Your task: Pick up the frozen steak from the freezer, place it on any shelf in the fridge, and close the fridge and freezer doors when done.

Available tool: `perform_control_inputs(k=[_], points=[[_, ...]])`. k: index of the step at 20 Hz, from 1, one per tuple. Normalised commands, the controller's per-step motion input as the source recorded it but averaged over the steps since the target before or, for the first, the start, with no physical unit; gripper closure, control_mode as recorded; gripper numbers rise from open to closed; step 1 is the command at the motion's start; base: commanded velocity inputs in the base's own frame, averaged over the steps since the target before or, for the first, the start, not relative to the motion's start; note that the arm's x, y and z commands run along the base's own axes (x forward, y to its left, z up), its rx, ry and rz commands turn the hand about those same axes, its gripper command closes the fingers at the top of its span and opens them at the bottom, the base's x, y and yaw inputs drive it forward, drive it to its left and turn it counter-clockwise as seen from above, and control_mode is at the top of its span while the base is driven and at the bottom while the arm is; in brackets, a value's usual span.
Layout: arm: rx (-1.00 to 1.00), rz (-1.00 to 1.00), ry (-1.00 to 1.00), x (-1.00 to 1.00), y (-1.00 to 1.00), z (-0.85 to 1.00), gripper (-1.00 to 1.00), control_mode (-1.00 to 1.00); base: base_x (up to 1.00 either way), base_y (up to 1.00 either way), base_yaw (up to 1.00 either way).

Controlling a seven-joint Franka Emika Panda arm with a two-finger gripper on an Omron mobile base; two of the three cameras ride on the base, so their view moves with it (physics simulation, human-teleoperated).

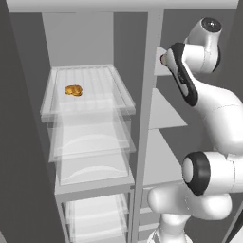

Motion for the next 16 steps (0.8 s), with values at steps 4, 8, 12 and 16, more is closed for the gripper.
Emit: perform_control_inputs(k=[4, 8, 12, 16], points=[[0.11, -0.01, 0.11, 0.47, -0.32, -0.15, -1.00, -1.00, 0.00, 0.00, 0.00], [0.04, 0.00, 0.03, 0.47, -0.03, -0.13, -1.00, -1.00, 0.00, 0.00, 0.00], [0.00, 0.00, 0.00, 0.49, 0.00, -0.27, -1.00, -1.00, 0.00, 0.00, 0.00], [0.00, 0.00, 0.00, 0.48, 0.00, -0.26, -1.00, -1.00, 0.00, 0.00, 0.00]])
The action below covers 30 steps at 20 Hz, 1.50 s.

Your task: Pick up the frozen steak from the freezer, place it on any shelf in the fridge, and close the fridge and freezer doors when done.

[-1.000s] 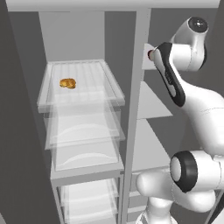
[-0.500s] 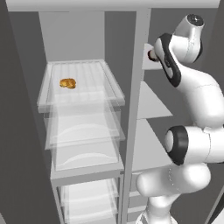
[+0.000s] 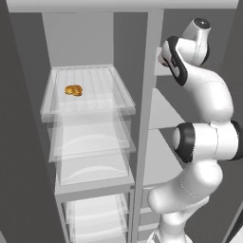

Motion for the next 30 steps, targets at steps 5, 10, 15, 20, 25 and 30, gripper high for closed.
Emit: perform_control_inputs(k=[5, 10, 15, 20, 25, 30], points=[[-0.02, -0.01, 0.00, 0.42, 0.00, -0.29, -1.00, -1.00, 0.00, 0.00, 0.00], [-0.03, -0.01, 0.00, 0.45, 0.00, -0.26, -1.00, -1.00, 0.00, 0.00, 0.00], [-0.02, -0.01, 0.00, 0.44, 0.00, -0.23, -1.00, -1.00, 0.00, 0.00, 0.00], [0.00, 0.00, 0.00, 0.23, 0.00, -0.40, 1.00, -1.00, 0.00, 0.00, 0.00], [0.00, 0.00, -0.01, 0.05, 0.00, -0.13, 1.00, -1.00, 0.00, 0.00, 0.00], [0.00, 0.00, -0.01, -0.12, 0.00, 0.00, 1.00, -1.00, 0.00, 0.00, 0.00]])
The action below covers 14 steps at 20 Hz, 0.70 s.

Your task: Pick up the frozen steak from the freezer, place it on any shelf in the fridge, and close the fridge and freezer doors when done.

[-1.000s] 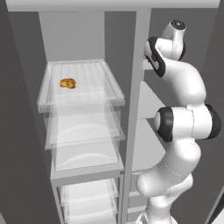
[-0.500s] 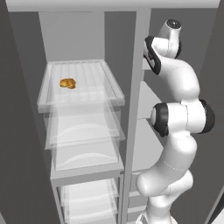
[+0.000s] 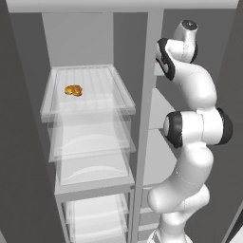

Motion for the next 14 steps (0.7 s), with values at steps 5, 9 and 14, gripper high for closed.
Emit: perform_control_inputs(k=[5, 9, 14], points=[[0.00, 0.00, -0.12, -0.77, 0.01, 0.06, 1.00, -1.00, 0.00, 0.00, 0.00], [0.00, 0.00, -0.16, -0.98, 0.00, 0.12, 1.00, -1.00, 0.00, 0.00, 0.00], [0.00, 0.00, -0.18, -1.00, 0.02, 0.11, 1.00, -1.00, 0.00, 0.00, 0.00]])
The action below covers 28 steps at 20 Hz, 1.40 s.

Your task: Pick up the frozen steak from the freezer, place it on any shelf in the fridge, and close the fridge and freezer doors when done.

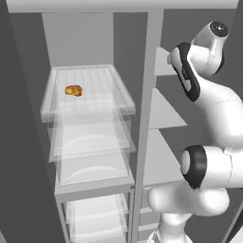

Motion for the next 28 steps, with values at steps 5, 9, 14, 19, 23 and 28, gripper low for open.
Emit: perform_control_inputs(k=[5, 9, 14, 19, 23, 28], points=[[0.00, 0.00, -0.21, -1.00, 0.14, 0.11, 1.00, -1.00, 0.00, 0.00, 0.00], [0.00, 0.00, -0.20, -1.00, 0.22, 0.19, 1.00, -1.00, 0.00, 0.00, 0.00], [0.00, 0.00, -0.09, -1.00, 0.25, 0.11, 1.00, -1.00, 0.00, 0.00, 0.00], [0.00, 0.00, 0.00, -1.00, 0.29, 0.01, 1.00, -1.00, 0.00, 0.00, 0.00], [0.00, 0.00, 0.02, -1.00, 0.28, 0.00, 1.00, -1.00, 0.00, 0.00, 0.00], [0.00, 0.00, 0.14, -1.00, 0.29, 0.00, 1.00, -1.00, 0.00, 0.00, 0.00]])
